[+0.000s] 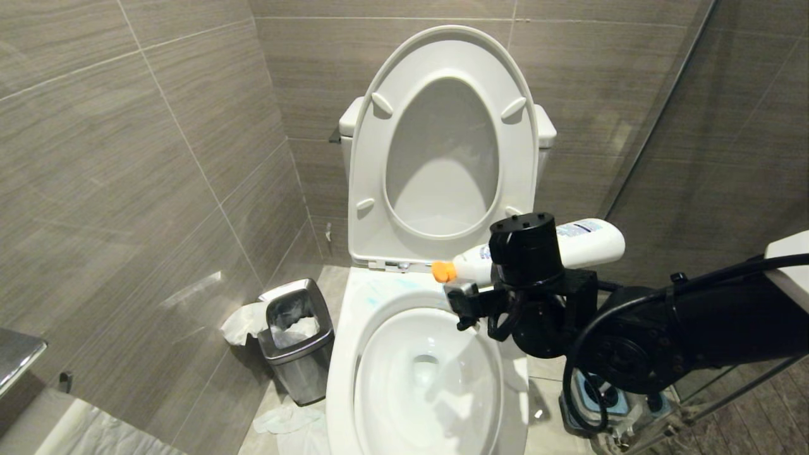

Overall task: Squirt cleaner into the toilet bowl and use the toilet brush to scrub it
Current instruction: Pour in the cleaning agent

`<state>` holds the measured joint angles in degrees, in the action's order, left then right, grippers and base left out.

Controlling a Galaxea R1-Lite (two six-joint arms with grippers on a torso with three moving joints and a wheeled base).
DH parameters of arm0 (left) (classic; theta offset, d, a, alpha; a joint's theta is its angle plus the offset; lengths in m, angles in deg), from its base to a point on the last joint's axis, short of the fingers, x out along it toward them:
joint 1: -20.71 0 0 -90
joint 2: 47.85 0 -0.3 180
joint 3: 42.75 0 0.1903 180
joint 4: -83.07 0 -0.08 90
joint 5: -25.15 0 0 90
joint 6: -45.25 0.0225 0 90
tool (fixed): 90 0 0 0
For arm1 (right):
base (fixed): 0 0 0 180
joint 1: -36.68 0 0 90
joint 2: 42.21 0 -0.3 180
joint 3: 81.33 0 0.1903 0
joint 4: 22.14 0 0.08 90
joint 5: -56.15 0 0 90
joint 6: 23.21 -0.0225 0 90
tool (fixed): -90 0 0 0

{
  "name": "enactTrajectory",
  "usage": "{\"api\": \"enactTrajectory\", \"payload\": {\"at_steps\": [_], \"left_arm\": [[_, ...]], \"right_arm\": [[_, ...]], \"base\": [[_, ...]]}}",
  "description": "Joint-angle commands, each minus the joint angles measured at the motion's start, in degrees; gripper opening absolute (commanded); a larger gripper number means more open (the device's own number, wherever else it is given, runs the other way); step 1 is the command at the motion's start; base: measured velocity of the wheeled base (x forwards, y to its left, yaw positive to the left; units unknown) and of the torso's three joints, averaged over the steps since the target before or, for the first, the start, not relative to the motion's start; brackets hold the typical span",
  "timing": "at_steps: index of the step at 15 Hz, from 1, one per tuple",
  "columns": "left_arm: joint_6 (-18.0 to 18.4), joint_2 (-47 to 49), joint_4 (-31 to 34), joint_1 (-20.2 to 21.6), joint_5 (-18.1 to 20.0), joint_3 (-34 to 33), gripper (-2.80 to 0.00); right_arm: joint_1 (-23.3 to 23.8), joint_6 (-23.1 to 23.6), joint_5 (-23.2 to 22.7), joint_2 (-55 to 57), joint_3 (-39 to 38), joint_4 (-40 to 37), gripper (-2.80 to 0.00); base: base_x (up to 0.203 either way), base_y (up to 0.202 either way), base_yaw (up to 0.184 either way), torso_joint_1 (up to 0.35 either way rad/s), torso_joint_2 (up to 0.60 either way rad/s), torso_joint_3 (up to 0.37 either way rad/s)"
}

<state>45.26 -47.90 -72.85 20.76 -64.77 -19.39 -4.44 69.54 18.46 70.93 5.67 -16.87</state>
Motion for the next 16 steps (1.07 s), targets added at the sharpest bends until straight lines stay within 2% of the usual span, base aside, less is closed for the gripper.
{"api": "enactTrajectory", "payload": {"at_steps": [1, 5, 16], "left_arm": [[0.0, 0.1, 0.0, 0.0, 0.0, 0.0, -2.8], [0.0, 0.1, 0.0, 0.0, 0.0, 0.0, -2.8], [0.0, 0.1, 0.0, 0.0, 0.0, 0.0, -2.8]], "right_arm": [[0.0, 2.0, 0.4, -0.3, 0.1, 0.2, -2.8], [0.0, 5.3, 0.4, -0.3, 0.5, 0.3, -2.8], [-0.2, 4.9, 0.2, -0.5, 1.1, 0.5, -2.8]], "base": [[0.0, 0.0, 0.0, 0.0, 0.0, 0.0], [0.0, 0.0, 0.0, 0.0, 0.0, 0.0], [0.0, 0.0, 0.0, 0.0, 0.0, 0.0]]}}
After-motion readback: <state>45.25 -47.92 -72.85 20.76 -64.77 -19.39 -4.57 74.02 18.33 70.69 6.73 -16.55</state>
